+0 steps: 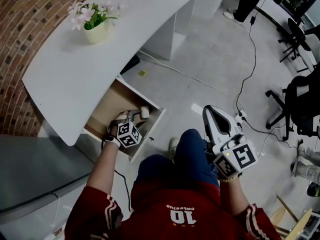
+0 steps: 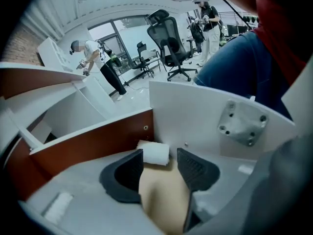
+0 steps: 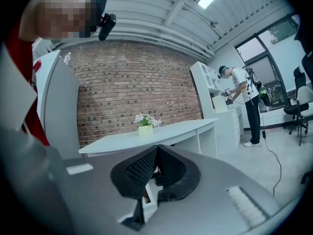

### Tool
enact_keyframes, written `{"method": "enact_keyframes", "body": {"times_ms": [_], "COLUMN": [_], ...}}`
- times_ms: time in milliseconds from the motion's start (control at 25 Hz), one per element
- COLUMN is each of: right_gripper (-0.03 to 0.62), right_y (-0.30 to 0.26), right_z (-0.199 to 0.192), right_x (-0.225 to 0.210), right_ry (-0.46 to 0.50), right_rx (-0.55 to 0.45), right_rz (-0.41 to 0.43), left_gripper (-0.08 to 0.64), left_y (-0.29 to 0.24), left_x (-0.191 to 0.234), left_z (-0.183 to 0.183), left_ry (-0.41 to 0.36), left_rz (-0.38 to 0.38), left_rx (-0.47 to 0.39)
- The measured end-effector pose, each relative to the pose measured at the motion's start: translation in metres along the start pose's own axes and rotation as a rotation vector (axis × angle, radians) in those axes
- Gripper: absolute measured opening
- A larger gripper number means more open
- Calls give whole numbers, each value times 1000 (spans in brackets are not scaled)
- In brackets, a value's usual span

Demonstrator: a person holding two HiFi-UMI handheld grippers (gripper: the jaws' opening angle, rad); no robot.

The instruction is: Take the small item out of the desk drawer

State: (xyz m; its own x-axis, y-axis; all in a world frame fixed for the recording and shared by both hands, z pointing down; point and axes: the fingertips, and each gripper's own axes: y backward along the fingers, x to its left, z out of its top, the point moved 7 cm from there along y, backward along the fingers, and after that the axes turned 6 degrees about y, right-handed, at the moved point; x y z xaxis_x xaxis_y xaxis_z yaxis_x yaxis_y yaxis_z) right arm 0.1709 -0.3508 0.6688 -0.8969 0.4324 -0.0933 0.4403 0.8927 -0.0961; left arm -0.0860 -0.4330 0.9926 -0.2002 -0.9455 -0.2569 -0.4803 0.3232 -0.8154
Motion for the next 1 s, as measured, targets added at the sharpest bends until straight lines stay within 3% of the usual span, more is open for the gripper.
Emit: {"method": "enact_keyframes", "body": {"times_ms": [360, 560, 720, 840, 1000], "right_gripper": [-9, -9, -9, -9, -9], "right_y": [-13, -16, -12, -5, 3], "right_z": [-23, -15, 4, 30, 72], "right_x": [-15, -21, -23, -22, -15], "right_ry": [-2, -30, -37, -42, -44], "right_rx": [69, 81, 113, 130, 142], "right_rz": [3, 2, -4, -7, -6], "left_gripper": [221, 132, 42, 35, 34], "left_y": [-35, -35, -14, 13, 56], "left_x": [6, 8, 15, 20, 27], "left_z": [-5, 2, 8, 22, 49], "left_ry": [17, 49, 139, 204, 225], "left_rz": [-9, -7, -6, -12, -10], "left_rx": [32, 46, 29, 5, -16]}}
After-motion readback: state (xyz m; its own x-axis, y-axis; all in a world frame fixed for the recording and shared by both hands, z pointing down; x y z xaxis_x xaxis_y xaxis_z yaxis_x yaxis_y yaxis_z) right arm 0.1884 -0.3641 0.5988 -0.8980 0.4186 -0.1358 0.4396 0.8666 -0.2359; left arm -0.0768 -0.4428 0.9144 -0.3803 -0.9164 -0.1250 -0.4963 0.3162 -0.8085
